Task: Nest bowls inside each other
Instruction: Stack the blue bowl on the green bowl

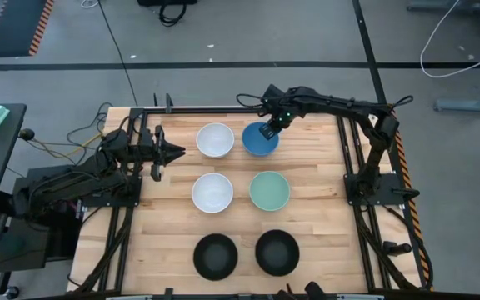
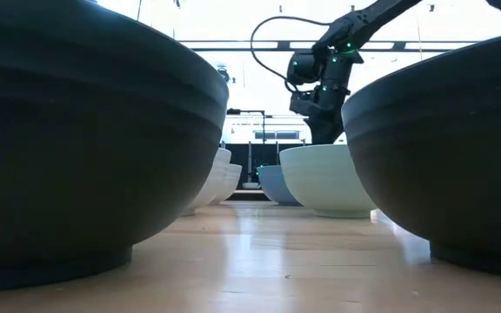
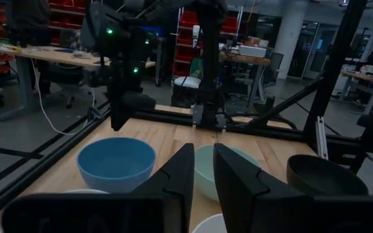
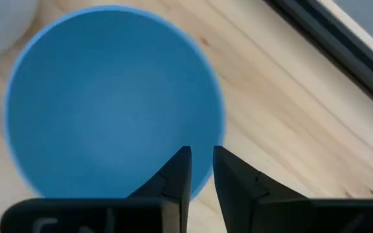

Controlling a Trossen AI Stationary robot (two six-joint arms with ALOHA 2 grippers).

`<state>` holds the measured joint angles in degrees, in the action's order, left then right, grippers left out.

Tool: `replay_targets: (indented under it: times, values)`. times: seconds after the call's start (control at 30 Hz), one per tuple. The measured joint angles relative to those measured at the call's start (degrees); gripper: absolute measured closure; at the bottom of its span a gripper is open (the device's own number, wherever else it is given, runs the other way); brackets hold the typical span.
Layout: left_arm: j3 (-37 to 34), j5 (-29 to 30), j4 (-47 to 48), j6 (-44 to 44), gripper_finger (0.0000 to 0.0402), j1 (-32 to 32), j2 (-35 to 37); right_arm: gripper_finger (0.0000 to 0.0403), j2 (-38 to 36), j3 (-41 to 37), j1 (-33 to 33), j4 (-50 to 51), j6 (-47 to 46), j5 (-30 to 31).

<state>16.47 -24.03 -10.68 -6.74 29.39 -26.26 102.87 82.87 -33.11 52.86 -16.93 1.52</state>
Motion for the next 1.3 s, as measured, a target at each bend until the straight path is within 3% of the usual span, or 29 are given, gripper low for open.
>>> replay_targets:
  times: [0.67,1.3]
  values:
    - [0.0,0.0,0.4,0.0,0.033,0.0,0.0,0.033,6.4,-0.7,-1.3,-0.4,0.9,-2.4]
    - [0.0,0.0,0.5,-0.1,0.032,0.0,0.0,0.0313,2.1,-1.1,-1.6,-0.6,-1.3,-2.2]
